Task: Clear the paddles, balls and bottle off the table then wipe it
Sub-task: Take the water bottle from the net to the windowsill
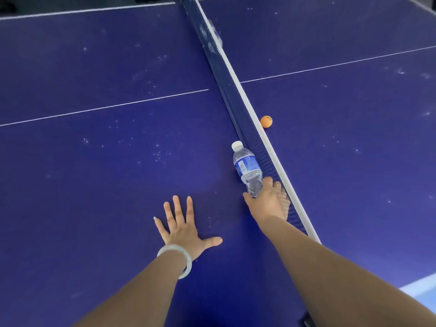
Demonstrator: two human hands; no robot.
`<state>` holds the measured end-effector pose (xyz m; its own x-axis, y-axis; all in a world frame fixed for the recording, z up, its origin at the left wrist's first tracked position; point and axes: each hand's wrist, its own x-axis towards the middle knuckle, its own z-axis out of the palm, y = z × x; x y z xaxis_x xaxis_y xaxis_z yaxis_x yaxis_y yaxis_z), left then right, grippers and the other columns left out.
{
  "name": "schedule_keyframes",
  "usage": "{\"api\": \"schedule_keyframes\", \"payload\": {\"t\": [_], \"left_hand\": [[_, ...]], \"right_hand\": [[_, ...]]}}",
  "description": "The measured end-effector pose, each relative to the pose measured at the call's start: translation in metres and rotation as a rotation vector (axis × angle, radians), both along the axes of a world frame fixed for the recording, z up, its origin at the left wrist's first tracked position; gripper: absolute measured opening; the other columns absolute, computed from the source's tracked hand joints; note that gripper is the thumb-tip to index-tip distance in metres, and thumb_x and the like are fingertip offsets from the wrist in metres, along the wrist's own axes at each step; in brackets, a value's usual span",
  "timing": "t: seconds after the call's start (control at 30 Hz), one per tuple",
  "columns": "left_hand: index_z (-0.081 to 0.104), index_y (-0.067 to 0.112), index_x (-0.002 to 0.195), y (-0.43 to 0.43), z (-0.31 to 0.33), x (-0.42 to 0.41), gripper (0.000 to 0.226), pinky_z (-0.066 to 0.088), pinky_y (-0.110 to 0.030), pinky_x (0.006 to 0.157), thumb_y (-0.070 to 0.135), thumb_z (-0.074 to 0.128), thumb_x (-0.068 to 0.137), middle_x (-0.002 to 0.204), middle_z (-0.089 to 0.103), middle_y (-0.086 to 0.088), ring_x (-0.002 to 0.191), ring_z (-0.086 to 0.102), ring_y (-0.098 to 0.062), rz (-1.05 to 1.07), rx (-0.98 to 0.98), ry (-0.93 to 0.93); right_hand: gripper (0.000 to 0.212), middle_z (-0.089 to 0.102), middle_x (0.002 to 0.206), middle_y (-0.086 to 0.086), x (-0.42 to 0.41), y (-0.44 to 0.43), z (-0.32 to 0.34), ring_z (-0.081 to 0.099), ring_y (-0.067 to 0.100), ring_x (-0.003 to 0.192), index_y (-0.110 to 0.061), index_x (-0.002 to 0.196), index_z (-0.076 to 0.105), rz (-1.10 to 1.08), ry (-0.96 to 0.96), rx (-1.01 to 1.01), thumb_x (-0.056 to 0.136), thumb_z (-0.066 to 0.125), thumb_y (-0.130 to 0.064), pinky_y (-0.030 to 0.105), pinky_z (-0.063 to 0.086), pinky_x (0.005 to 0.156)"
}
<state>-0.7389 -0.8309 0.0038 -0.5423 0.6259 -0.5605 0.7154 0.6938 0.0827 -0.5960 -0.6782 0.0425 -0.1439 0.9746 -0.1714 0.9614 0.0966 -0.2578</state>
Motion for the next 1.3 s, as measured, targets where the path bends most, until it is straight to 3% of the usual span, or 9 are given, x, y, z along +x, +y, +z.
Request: {"api": "schedule_keyframes", "payload": {"t": [0.1, 0.33, 0.43, 0.53, 0.73, 0.87, 1.0, 1.13, 1.3], "left_hand": [[-0.051, 0.031, 0.130, 0.000, 0.002, 0.000, 0.138, -0.020, -0.064, 0.108, 0.103, 0.032, 0.046, 0.135, -0.061, -0.002, 0.127, -0.051, -0.031, 0.004, -0.002, -0.006], [-0.047, 0.030, 0.135, 0.001, 0.004, 0.002, 0.141, -0.022, -0.063, 0.107, 0.103, 0.034, 0.046, 0.139, -0.058, -0.003, 0.131, -0.049, -0.031, 0.008, -0.004, -0.007], [-0.047, 0.029, 0.134, 0.001, 0.006, 0.002, 0.141, -0.021, -0.064, 0.108, 0.103, 0.035, 0.047, 0.139, -0.057, -0.004, 0.133, -0.046, -0.032, 0.004, 0.000, -0.002], [-0.046, 0.028, 0.133, 0.000, 0.011, 0.003, 0.141, -0.021, -0.064, 0.107, 0.102, 0.039, 0.049, 0.140, -0.055, -0.006, 0.133, -0.046, -0.033, -0.005, 0.009, -0.013], [-0.029, 0.026, 0.148, -0.008, 0.027, -0.002, 0.133, -0.012, -0.063, 0.112, 0.095, 0.044, 0.061, 0.153, -0.040, -0.009, 0.141, -0.035, -0.035, -0.082, 0.024, -0.059], [0.006, 0.028, 0.156, -0.024, 0.045, -0.010, 0.106, 0.002, -0.054, 0.119, 0.082, 0.049, 0.077, 0.164, -0.012, -0.005, 0.150, -0.013, -0.030, -0.152, 0.127, -0.154], [0.042, 0.018, 0.144, -0.059, 0.061, 0.018, 0.066, 0.036, -0.042, 0.108, 0.053, 0.059, 0.091, 0.150, 0.034, -0.004, 0.137, 0.034, -0.025, -0.269, 0.305, -0.245], [0.047, 0.017, 0.137, -0.096, 0.071, 0.067, 0.049, 0.046, -0.037, 0.096, 0.040, 0.058, 0.096, 0.137, 0.047, -0.002, 0.123, 0.048, -0.021, -0.475, 0.284, -0.415], [0.055, 0.013, 0.126, -0.130, 0.083, 0.128, 0.039, 0.047, -0.033, 0.094, 0.036, 0.060, 0.095, 0.120, 0.060, -0.003, 0.109, 0.058, -0.022, -0.682, 0.192, -0.500]], "right_hand": [[0.056, 0.054, 0.119, 0.004, 0.005, -0.006, -0.002, 0.056, 0.023, 0.108, -0.019, 0.124, 0.044, 0.066, 0.036, 0.001, 0.083, 0.065, -0.051, 0.032, 0.039, 0.075], [0.048, 0.059, 0.114, -0.001, 0.018, -0.038, 0.001, 0.052, 0.025, 0.113, -0.022, 0.117, 0.050, -0.022, 0.301, -0.168, 0.082, 0.069, -0.047, 0.043, 0.039, 0.102], [0.040, 0.064, 0.098, -0.003, 0.029, -0.062, 0.007, 0.062, 0.023, 0.097, -0.027, 0.110, 0.050, -0.137, 0.503, -0.291, 0.080, 0.073, -0.042, 0.045, 0.051, 0.090], [0.038, 0.067, 0.085, -0.005, 0.044, -0.090, 0.012, 0.065, 0.019, 0.078, -0.030, 0.104, 0.051, -0.210, 0.556, -0.326, 0.077, 0.076, -0.041, 0.040, 0.057, 0.076], [0.035, 0.066, 0.084, -0.008, 0.075, -0.152, 0.024, 0.062, 0.009, 0.075, -0.029, 0.092, 0.053, -0.334, 0.541, -0.282, 0.073, 0.079, -0.043, 0.028, 0.045, 0.066], [0.038, 0.066, 0.088, -0.007, 0.093, -0.193, 0.040, 0.063, 0.015, 0.081, -0.024, 0.097, 0.054, -0.442, 0.568, -0.225, 0.074, 0.080, -0.039, 0.030, 0.046, 0.074], [0.044, 0.065, 0.090, -0.005, 0.102, -0.238, 0.051, 0.062, 0.017, 0.083, -0.020, 0.103, 0.052, -0.577, 0.657, -0.181, 0.073, 0.083, -0.029, 0.027, 0.041, 0.073], [0.042, 0.062, 0.093, -0.010, 0.121, -0.286, 0.057, 0.061, 0.010, 0.082, -0.024, 0.096, 0.047, -0.711, 0.778, -0.134, 0.073, 0.081, -0.019, 0.023, 0.039, 0.061], [0.046, 0.056, 0.097, -0.011, 0.167, -0.355, 0.064, 0.058, 0.009, 0.088, -0.030, 0.098, 0.044, -0.880, 0.851, -0.110, 0.073, 0.079, -0.013, 0.030, 0.045, 0.074]]}}
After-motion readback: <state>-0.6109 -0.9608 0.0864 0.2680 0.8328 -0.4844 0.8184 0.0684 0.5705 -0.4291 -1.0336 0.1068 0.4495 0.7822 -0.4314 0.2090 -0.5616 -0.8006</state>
